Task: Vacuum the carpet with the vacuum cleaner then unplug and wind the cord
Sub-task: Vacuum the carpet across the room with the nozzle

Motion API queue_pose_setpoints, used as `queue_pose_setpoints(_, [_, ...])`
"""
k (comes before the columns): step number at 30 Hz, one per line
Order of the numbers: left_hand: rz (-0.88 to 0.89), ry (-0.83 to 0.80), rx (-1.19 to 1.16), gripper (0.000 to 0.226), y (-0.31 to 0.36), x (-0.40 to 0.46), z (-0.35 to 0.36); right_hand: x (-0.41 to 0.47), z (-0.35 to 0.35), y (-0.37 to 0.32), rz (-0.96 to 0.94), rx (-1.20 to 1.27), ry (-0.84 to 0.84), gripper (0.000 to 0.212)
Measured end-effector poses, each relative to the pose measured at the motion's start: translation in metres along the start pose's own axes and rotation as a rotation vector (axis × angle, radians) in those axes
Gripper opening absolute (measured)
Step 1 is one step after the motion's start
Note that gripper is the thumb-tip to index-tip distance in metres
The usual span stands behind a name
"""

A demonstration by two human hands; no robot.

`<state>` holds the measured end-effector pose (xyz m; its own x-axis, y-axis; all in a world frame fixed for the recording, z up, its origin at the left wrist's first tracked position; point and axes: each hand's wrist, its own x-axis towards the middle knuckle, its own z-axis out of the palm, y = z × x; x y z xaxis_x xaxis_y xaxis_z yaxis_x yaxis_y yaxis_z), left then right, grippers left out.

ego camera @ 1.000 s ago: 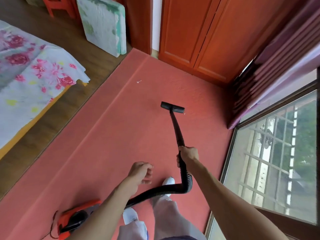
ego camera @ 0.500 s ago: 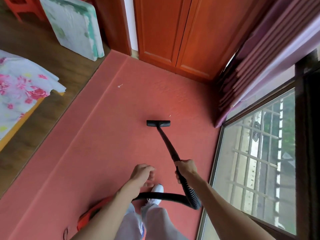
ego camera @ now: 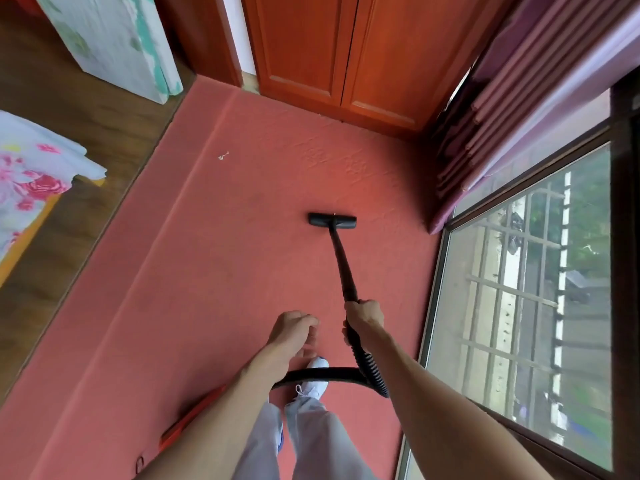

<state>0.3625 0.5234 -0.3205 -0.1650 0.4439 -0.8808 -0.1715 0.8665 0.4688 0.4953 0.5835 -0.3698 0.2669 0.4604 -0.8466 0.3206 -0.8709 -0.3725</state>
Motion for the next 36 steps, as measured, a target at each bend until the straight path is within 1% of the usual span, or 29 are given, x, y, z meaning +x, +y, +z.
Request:
queue_pose_setpoints(2, [-0.001, -0.004, -0.017, 0.011, 0.005, 0.005, -0.005, 0.016, 0.003, -0.016, 0.002, -0.012, -0.009, 0.019])
queue_pose_setpoints(5, [0.004, -0.012, -0.049, 0.011, 0.011, 0.016, -0.017, 0.044, 0.013, -0.042, -0.020, -0.059, -0.018, 0.020])
queue_pose_setpoints(10, [-0.027, 0.033, -0.048, 0.012, 0.018, 0.038, -0.042, 0.063, 0.037, -0.063, -0.032, -0.114, -0.033, 0.018])
queue_pose_setpoints(14, [-0.079, -0.004, -0.055, 0.010, 0.033, 0.051, -0.049, 0.037, 0.047, -0.040, 0.014, -0.111, -0.030, 0.017])
queue_pose_setpoints(18, [-0.078, -0.070, -0.007, 0.009, 0.055, 0.059, -0.041, 0.000, 0.051, -0.005, 0.076, -0.176, -0.095, 0.020])
queue_pose_setpoints(22, [-0.047, -0.122, 0.054, 0.013, 0.073, 0.065, -0.028, -0.019, 0.033, -0.010, 0.216, -0.021, -0.235, 0.020])
queue_pose_setpoints(25, [-0.033, -0.137, 0.093, 0.015, 0.084, 0.065, -0.020, -0.005, 0.028, -0.030, 0.180, 0.031, -0.205, 0.019])
queue_pose_setpoints(29, [-0.039, -0.091, 0.075, 0.014, 0.103, 0.066, -0.015, 0.028, 0.035, -0.073, 0.169, 0.051, -0.187, 0.016])
queue_pose_setpoints(34, [-0.042, 0.046, -0.011, 0.014, 0.136, 0.069, -0.013, 0.080, 0.022, -0.134, 0.148, 0.038, -0.215, 0.010])
queue_pose_setpoints(36, [-0.032, 0.110, -0.064, 0.013, 0.146, 0.073, -0.007, 0.099, 0.012, -0.156, 0.153, 0.022, -0.212, 0.011])
